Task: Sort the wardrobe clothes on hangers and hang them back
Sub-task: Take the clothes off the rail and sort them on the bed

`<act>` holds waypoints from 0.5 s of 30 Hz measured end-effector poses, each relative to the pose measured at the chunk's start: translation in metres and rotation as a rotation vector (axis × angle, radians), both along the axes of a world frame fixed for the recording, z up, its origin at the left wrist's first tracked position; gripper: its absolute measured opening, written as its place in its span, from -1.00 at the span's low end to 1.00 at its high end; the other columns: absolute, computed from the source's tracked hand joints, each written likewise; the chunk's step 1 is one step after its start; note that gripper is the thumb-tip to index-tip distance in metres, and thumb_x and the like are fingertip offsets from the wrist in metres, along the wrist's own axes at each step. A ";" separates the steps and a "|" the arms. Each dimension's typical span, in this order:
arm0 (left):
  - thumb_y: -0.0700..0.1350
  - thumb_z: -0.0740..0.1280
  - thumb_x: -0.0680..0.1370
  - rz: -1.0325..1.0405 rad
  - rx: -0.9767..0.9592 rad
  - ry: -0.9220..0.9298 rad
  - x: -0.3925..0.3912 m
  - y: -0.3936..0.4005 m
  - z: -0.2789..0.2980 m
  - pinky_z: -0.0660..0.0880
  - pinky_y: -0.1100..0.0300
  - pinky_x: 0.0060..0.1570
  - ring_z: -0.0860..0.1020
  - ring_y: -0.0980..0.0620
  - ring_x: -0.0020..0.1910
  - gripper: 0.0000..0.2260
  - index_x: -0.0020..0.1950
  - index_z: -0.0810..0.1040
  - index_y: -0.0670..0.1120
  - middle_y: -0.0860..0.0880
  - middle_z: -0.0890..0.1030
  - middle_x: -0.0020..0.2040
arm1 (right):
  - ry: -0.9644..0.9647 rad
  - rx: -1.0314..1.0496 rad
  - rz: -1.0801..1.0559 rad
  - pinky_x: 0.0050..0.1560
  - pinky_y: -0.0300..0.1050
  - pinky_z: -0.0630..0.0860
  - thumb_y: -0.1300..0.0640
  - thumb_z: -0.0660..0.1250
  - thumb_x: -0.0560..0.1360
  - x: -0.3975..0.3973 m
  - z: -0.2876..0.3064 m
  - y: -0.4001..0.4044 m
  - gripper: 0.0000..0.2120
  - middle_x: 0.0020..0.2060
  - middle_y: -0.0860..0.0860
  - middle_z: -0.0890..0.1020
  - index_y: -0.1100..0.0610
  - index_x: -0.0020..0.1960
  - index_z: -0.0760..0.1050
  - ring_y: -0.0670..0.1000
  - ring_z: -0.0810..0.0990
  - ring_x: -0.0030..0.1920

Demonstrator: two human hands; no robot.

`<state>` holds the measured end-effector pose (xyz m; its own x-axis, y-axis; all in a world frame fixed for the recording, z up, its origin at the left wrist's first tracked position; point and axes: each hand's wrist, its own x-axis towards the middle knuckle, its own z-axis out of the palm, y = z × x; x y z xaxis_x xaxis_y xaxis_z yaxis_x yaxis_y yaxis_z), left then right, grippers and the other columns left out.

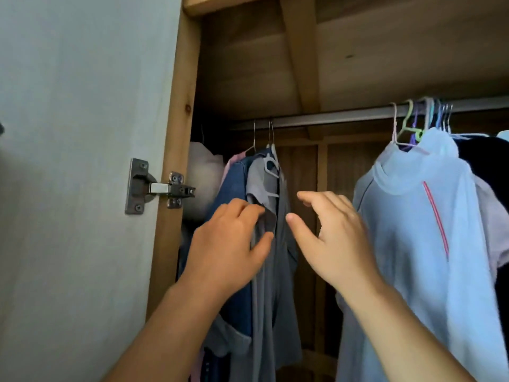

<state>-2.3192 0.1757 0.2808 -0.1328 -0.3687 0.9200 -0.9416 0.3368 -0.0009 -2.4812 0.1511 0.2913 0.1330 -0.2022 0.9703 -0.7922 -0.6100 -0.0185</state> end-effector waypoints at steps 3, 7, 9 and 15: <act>0.09 0.22 0.55 0.003 -0.065 0.052 0.004 -0.025 0.022 0.33 0.23 -0.07 0.38 0.07 0.22 -0.62 0.34 0.40 0.01 0.06 0.42 0.25 | -0.014 -0.002 0.012 -0.01 -0.21 0.30 -0.08 0.22 0.48 0.004 0.027 -0.026 -0.59 0.08 0.01 0.60 0.12 0.23 0.52 0.04 0.50 0.12; 0.01 0.15 0.60 0.056 -0.092 0.116 0.004 -0.054 0.046 0.31 0.06 0.22 0.23 -0.01 0.38 -0.57 0.46 0.28 -0.06 -0.03 0.28 0.43 | 0.001 0.053 0.072 0.08 -0.17 0.32 -0.05 0.26 0.53 0.012 0.057 -0.058 -0.63 0.15 -0.01 0.56 0.08 0.28 0.48 0.00 0.45 0.19; 0.02 0.15 0.61 0.123 -0.062 0.104 0.005 -0.068 0.059 0.23 0.02 0.32 0.13 -0.03 0.44 -0.53 0.50 0.19 -0.03 -0.05 0.17 0.48 | -0.002 0.084 0.136 0.12 -0.13 0.39 -0.05 0.26 0.53 0.019 0.071 -0.074 -0.64 0.14 -0.02 0.56 0.07 0.27 0.48 -0.01 0.46 0.18; 0.14 0.25 0.53 0.167 0.076 0.098 0.014 -0.094 0.079 0.06 0.00 0.45 -0.07 -0.01 0.49 -0.49 0.46 0.25 0.12 0.02 0.00 0.52 | -0.042 0.235 0.262 0.14 0.06 0.48 -0.09 0.25 0.53 0.045 0.104 -0.113 -0.61 0.14 0.06 0.57 0.09 0.26 0.46 0.07 0.51 0.17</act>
<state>-2.3054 0.0822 0.3602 0.0253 -0.4473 0.8940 -0.9787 0.1712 0.1133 -2.4359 0.0377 0.3956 0.1705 -0.3847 0.9072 -0.6051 -0.7675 -0.2117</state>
